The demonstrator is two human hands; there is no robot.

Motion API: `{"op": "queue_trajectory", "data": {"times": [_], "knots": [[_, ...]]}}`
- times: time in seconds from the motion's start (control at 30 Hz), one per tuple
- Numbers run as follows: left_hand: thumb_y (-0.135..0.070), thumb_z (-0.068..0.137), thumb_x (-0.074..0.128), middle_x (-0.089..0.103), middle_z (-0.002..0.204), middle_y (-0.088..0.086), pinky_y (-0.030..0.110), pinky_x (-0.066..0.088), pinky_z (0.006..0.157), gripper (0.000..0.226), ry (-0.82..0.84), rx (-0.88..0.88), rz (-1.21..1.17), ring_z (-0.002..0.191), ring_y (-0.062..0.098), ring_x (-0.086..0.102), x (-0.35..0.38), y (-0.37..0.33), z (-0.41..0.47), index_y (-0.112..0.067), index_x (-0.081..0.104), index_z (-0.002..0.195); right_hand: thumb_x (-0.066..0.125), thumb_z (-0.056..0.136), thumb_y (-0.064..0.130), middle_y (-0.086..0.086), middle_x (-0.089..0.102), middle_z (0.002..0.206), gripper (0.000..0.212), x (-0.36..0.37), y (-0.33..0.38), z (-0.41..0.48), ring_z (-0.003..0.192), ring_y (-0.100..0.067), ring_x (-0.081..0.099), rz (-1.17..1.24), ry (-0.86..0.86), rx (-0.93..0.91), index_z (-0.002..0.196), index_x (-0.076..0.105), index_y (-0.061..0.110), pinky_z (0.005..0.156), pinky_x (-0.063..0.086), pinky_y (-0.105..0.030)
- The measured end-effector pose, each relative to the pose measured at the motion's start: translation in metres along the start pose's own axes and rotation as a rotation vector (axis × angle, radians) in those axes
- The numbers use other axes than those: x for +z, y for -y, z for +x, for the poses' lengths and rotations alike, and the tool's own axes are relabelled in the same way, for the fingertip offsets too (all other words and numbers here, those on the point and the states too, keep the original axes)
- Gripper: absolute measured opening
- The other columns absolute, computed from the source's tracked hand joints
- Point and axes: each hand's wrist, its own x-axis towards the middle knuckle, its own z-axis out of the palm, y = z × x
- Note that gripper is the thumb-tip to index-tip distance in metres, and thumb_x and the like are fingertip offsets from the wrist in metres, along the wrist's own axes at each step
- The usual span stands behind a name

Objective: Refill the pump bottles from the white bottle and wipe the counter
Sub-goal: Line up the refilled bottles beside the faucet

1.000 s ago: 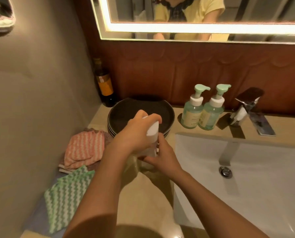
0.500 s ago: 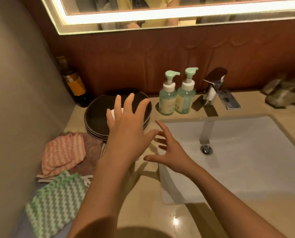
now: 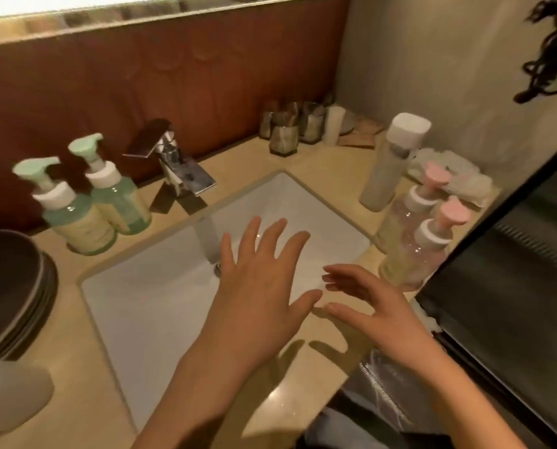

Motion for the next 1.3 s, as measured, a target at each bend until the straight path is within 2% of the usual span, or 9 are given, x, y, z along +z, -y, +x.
{"op": "queue_trajectory", "data": {"times": [0.3,0.43,0.57,0.8,0.87,0.93,1.13,1.2,1.3], "knots": [[-0.061,0.091,0.037,0.012,0.156,-0.015,0.043,-0.004,0.119,0.068,0.112,0.142,-0.131,0.143,0.008,0.008,0.047,-0.079,0.097,-0.04,0.004,0.147,0.072,0.075,0.038,0.032,0.062,0.105,0.035,-0.151,-0.06,-0.007,0.102,0.012,0.056,-0.243,0.132,0.274,0.108,0.061,0.039,0.095,0.044,-0.018],[-0.068,0.085,0.044,0.031,0.147,-0.02,0.033,0.014,0.116,0.065,0.131,0.153,-0.2,0.131,0.004,0.027,0.062,-0.109,0.141,-0.043,0.023,0.141,0.062,0.07,0.062,0.037,0.06,0.099,0.04,-0.213,-0.07,0.025,0.1,0.017,0.052,-0.366,0.097,0.233,0.104,0.059,0.042,0.086,0.04,-0.003],[-0.064,0.079,0.058,0.048,0.131,-0.022,0.002,0.023,0.079,0.055,0.173,0.161,-0.325,0.098,-0.007,0.037,0.07,-0.126,0.161,-0.044,0.041,0.128,0.051,0.068,0.075,0.034,0.059,0.104,0.045,-0.235,-0.074,0.066,0.104,0.019,0.049,-0.373,0.027,0.11,0.104,0.053,0.048,0.083,0.039,0.0],[-0.042,0.074,0.076,0.061,0.111,-0.017,-0.001,0.035,0.07,0.049,0.206,0.181,-0.442,0.088,-0.016,0.046,0.079,-0.134,0.176,-0.037,0.057,0.118,0.065,0.068,0.061,0.03,0.057,0.117,0.054,-0.23,-0.079,0.128,0.112,0.01,0.05,-0.23,0.21,0.005,0.117,0.051,0.045,0.095,0.038,-0.011],[-0.042,0.072,0.078,0.061,0.112,-0.019,0.0,0.037,0.075,0.05,0.214,0.101,-0.512,0.095,-0.01,0.052,0.078,-0.133,0.177,-0.042,0.056,0.117,0.077,0.067,0.047,0.026,0.059,0.118,0.059,-0.224,-0.081,0.138,0.114,0.005,0.052,-0.151,0.273,-0.02,0.121,0.053,0.04,0.094,0.041,-0.019],[-0.046,0.072,0.077,0.063,0.111,-0.019,0.003,0.038,0.078,0.048,0.19,0.082,-0.485,0.097,-0.003,0.055,0.079,-0.131,0.176,-0.041,0.057,0.115,0.08,0.064,0.04,0.029,0.06,0.112,0.058,-0.217,-0.08,0.145,0.108,0.009,0.054,-0.06,0.294,-0.018,0.117,0.054,0.042,0.087,0.043,-0.011],[-0.065,0.064,0.058,0.066,0.077,-0.019,0.006,0.022,0.054,0.046,0.126,0.137,-0.222,0.059,-0.003,0.049,0.091,-0.129,0.173,-0.036,0.053,0.098,0.081,0.064,0.021,0.018,0.065,0.09,0.038,-0.195,-0.092,0.165,0.088,0.009,0.059,-0.029,0.302,0.024,0.091,0.059,0.036,0.071,0.045,-0.006],[-0.063,0.057,0.063,0.065,0.073,-0.018,0.006,0.023,0.053,0.047,0.07,0.17,-0.234,0.059,0.001,0.053,0.095,-0.125,0.17,-0.035,0.051,0.093,0.085,0.06,0.031,0.023,0.063,0.087,0.045,-0.189,-0.091,0.165,0.089,0.013,0.057,-0.105,0.233,-0.048,0.093,0.056,0.04,0.071,0.042,-0.001],[-0.053,0.052,0.071,0.06,0.063,-0.016,0.0,0.02,0.056,0.043,-0.036,0.141,-0.247,0.057,0.006,0.051,0.091,-0.108,0.171,-0.031,0.053,0.084,0.069,0.057,0.07,0.036,0.06,0.078,0.045,-0.175,-0.085,0.169,0.086,0.023,0.053,-0.19,0.148,-0.139,0.089,0.051,0.046,0.073,0.036,0.005]]}}
